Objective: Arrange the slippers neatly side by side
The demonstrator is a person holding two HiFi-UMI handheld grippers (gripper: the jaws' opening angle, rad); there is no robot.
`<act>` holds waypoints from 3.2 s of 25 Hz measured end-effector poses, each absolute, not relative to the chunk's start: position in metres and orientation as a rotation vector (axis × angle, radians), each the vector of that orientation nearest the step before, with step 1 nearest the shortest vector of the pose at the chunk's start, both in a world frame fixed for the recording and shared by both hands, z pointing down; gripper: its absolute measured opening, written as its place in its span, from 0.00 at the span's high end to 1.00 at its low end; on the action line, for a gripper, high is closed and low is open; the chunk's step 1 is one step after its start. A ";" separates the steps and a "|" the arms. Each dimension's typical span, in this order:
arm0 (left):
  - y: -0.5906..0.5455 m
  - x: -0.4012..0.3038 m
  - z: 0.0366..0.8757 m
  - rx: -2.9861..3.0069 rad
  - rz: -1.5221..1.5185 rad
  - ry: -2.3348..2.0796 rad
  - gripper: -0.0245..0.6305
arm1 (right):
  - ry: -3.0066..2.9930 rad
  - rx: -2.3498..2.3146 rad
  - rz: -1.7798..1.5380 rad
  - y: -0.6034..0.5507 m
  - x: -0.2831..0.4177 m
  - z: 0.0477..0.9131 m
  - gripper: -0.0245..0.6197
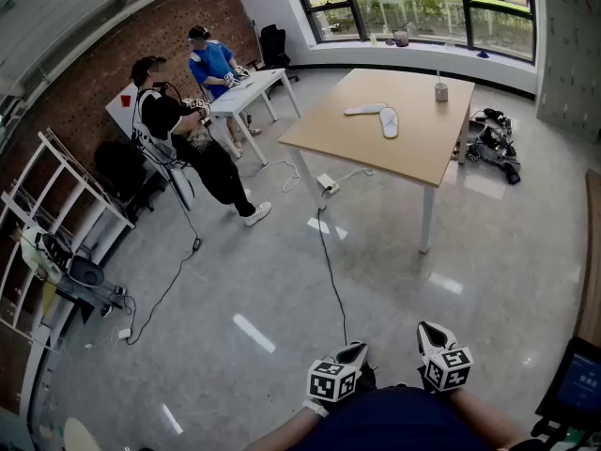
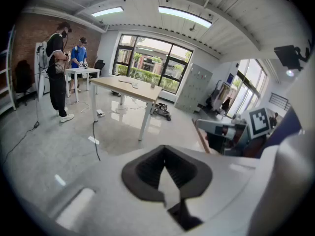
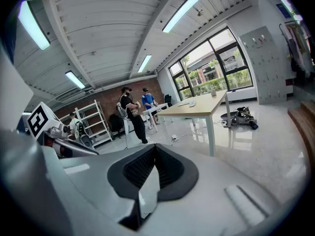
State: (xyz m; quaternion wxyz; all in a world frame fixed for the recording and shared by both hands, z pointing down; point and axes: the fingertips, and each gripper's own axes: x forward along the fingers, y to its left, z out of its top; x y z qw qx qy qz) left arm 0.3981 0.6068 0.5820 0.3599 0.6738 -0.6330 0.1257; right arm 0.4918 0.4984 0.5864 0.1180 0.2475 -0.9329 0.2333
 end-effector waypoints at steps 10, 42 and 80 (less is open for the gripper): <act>0.587 0.357 0.595 1.707 0.269 -1.603 0.96 | -2.679 0.713 0.668 0.480 0.451 0.597 0.95; 0.528 0.120 0.609 1.654 0.029 -1.654 0.96 | -2.518 0.499 0.394 0.431 0.206 0.594 0.95; 0.246 0.009 0.611 1.517 0.198 -1.728 0.96 | -2.570 0.377 0.617 0.146 0.073 0.630 0.95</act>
